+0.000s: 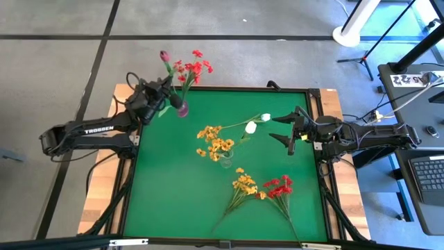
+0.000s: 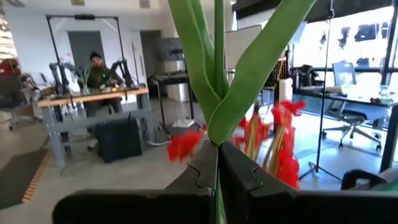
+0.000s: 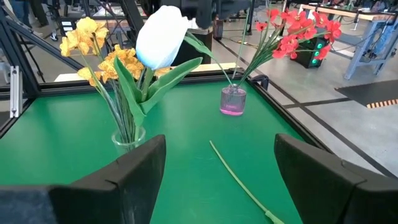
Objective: Sort flowers into vase by color
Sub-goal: Put the red flower into the violet vase
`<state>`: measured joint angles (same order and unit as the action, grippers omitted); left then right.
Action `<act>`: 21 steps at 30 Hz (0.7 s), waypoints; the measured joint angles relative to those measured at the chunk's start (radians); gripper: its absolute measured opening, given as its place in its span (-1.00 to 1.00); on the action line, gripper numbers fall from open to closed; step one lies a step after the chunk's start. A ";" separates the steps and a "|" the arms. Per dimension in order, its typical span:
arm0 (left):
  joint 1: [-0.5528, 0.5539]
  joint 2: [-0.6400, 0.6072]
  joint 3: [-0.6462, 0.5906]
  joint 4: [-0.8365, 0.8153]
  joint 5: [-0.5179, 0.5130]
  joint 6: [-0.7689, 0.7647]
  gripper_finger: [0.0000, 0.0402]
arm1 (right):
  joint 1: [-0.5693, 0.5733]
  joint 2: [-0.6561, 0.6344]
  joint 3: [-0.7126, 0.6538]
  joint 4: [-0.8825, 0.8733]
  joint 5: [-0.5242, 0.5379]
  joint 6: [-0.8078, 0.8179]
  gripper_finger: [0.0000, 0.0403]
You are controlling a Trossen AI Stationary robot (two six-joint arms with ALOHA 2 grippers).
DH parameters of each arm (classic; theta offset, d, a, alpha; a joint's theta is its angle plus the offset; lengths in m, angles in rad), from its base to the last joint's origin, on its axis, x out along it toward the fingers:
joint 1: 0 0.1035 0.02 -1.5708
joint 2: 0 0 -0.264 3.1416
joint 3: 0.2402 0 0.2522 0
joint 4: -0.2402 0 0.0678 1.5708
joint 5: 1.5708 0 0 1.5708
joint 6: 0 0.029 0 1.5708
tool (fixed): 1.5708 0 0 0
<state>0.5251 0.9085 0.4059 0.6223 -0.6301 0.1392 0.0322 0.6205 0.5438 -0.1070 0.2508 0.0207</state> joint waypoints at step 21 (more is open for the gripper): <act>0.000 0.001 -0.057 0.084 0.054 -0.025 -1.00 | 0.000 0.000 0.000 0.004 0.009 0.000 0.48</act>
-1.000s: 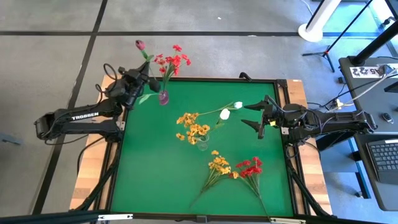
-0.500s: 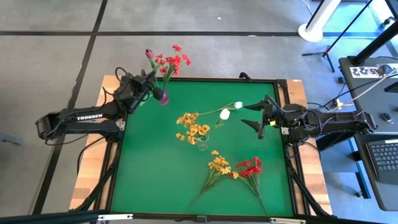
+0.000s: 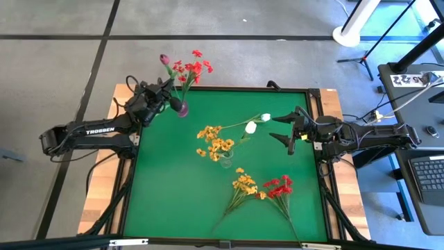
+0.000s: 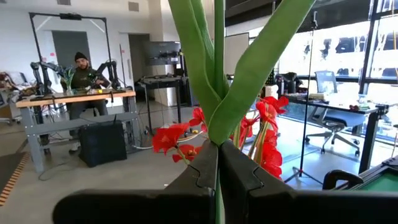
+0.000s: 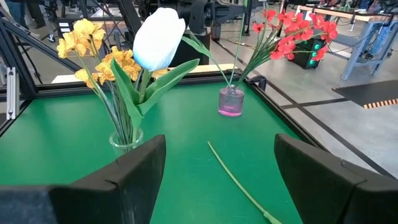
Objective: Sort flowers into vase by color
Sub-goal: Put the red flower into the violet vase
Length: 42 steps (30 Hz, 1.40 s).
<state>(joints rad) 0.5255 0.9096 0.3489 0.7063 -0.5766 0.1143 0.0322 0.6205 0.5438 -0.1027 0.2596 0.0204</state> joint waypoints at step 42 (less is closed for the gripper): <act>-0.213 0.064 0.069 -0.210 -0.399 0.139 0.06 | 0.000 0.000 0.000 -0.002 -0.001 0.008 0.48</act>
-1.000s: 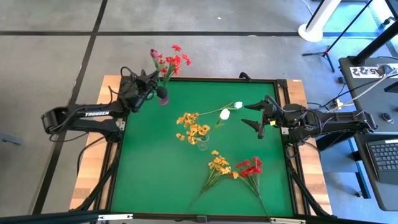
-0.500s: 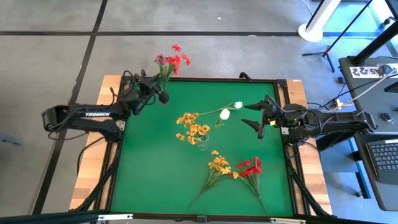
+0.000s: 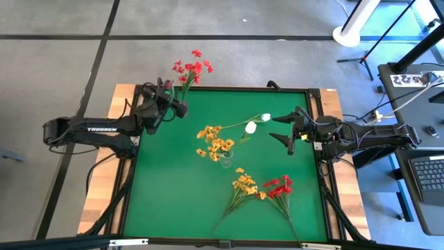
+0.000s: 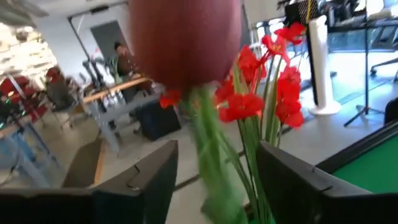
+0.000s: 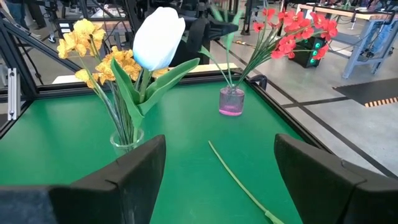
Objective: Sort flowers into vase by color
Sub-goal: Put the red flower into the violet vase
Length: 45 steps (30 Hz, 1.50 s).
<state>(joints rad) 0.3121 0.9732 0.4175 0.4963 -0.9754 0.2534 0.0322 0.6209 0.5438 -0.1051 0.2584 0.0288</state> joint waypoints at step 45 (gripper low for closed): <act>-0.614 -0.039 0.712 -0.826 -0.123 -0.304 -0.14 | 0.002 0.019 0.047 -0.380 -0.189 0.344 0.48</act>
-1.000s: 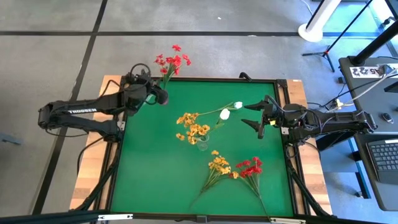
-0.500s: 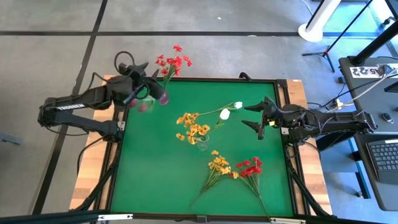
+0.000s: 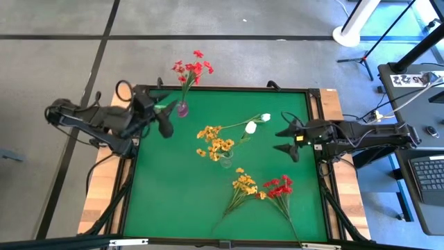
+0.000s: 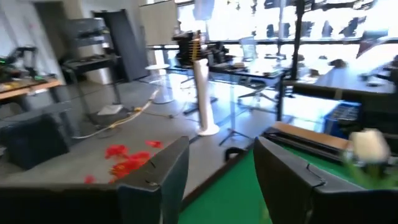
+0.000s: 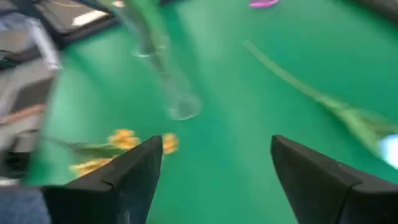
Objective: Sort flowers into vase by color
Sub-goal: Put the red flower into the violet vase
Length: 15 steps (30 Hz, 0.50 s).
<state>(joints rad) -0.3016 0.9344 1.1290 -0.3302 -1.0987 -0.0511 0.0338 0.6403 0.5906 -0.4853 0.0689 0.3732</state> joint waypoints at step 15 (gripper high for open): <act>-0.231 0.119 -0.001 -0.091 -0.018 -0.216 -0.46 | 0.384 0.240 0.103 -0.316 -0.062 0.562 0.48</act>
<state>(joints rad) -0.5327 1.0530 1.1278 -0.4215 -1.1164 -0.2674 0.4181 0.8808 0.6938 -0.8008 0.0069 0.9353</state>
